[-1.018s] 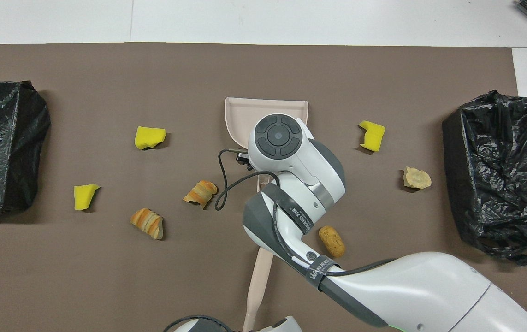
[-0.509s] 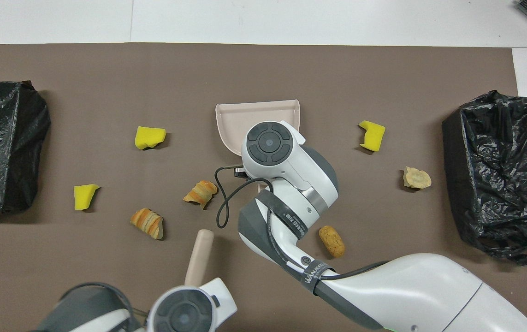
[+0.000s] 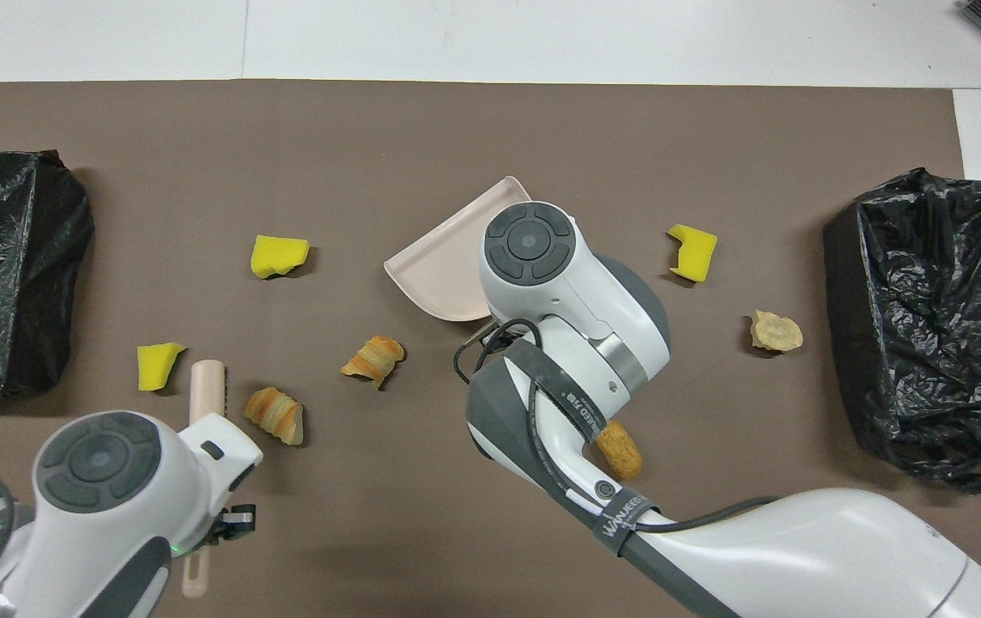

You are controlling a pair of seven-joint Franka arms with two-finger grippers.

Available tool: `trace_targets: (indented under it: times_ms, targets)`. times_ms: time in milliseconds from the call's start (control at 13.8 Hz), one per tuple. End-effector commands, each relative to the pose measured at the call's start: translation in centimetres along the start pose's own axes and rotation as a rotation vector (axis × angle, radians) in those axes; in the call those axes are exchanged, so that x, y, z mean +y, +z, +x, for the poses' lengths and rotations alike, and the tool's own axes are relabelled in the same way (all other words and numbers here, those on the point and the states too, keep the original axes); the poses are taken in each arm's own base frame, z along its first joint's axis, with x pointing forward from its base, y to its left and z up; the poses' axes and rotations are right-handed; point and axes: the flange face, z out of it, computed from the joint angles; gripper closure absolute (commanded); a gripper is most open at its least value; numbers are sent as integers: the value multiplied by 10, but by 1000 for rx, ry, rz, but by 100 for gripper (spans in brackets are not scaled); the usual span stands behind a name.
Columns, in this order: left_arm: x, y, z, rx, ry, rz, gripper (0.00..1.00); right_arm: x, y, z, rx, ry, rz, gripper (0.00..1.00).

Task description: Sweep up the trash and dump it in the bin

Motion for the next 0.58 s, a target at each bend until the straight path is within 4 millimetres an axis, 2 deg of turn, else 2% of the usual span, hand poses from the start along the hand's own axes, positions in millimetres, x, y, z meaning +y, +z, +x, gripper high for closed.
trace_targets:
  times_ms: [0,218,291,509]
  targets:
    - [-50,12,28,47,-103,-21,100,22,-22,-21,-33,-229,-30,100]
    - [-106,22,55,103,-207,-36,100,38,-26,-36,-112,-517,-30,100]
    - [-115,29,60,122,-230,-51,100,36,-22,-41,-128,-586,-30,100]
    - [-106,67,58,107,-213,-54,100,30,-12,-57,-167,-745,-52,100]
